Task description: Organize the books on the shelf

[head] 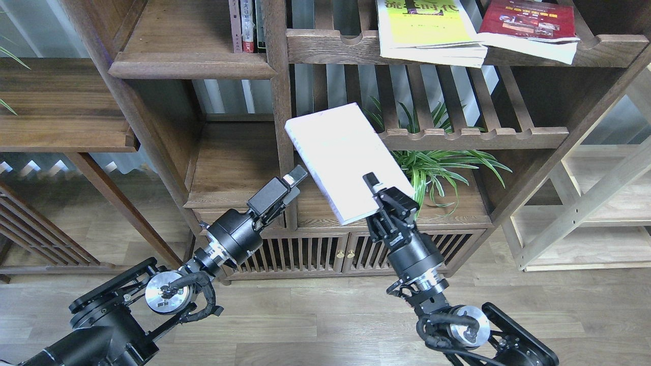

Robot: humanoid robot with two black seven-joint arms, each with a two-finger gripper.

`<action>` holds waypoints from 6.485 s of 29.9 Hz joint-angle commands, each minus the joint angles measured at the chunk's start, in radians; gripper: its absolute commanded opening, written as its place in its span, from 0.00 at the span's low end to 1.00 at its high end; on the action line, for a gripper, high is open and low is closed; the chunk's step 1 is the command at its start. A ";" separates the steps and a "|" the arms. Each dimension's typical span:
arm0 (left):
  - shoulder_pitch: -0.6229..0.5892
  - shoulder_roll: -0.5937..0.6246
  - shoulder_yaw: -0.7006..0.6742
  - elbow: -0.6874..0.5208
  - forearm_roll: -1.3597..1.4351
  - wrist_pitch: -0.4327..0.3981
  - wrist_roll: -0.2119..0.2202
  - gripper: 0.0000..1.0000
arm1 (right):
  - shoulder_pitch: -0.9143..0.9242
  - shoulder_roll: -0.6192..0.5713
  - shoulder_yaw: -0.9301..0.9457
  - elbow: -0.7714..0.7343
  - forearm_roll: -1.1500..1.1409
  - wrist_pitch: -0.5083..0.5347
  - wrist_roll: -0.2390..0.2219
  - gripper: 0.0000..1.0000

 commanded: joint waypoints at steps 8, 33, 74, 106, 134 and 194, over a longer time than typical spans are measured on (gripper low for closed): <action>-0.002 0.016 0.001 -0.016 -0.092 0.000 0.069 0.97 | -0.002 0.001 -0.021 -0.002 -0.017 0.000 0.000 0.08; -0.002 0.037 0.001 -0.013 -0.089 0.000 0.071 0.88 | -0.014 0.010 -0.082 -0.005 -0.081 0.000 -0.002 0.09; 0.009 0.037 -0.003 -0.023 -0.088 0.000 0.106 0.10 | -0.013 0.031 -0.085 -0.005 -0.097 0.000 -0.006 0.11; 0.012 0.077 -0.012 -0.024 -0.086 0.000 0.096 0.01 | -0.002 0.053 -0.061 -0.011 -0.121 0.000 0.008 0.79; 0.034 0.441 -0.360 -0.414 0.404 0.000 0.100 0.00 | 0.006 0.041 0.079 -0.140 -0.212 0.000 0.008 0.90; -0.132 0.234 -0.767 -0.503 1.012 0.605 0.264 0.00 | 0.063 0.091 0.024 -0.221 -0.348 0.000 -0.003 0.91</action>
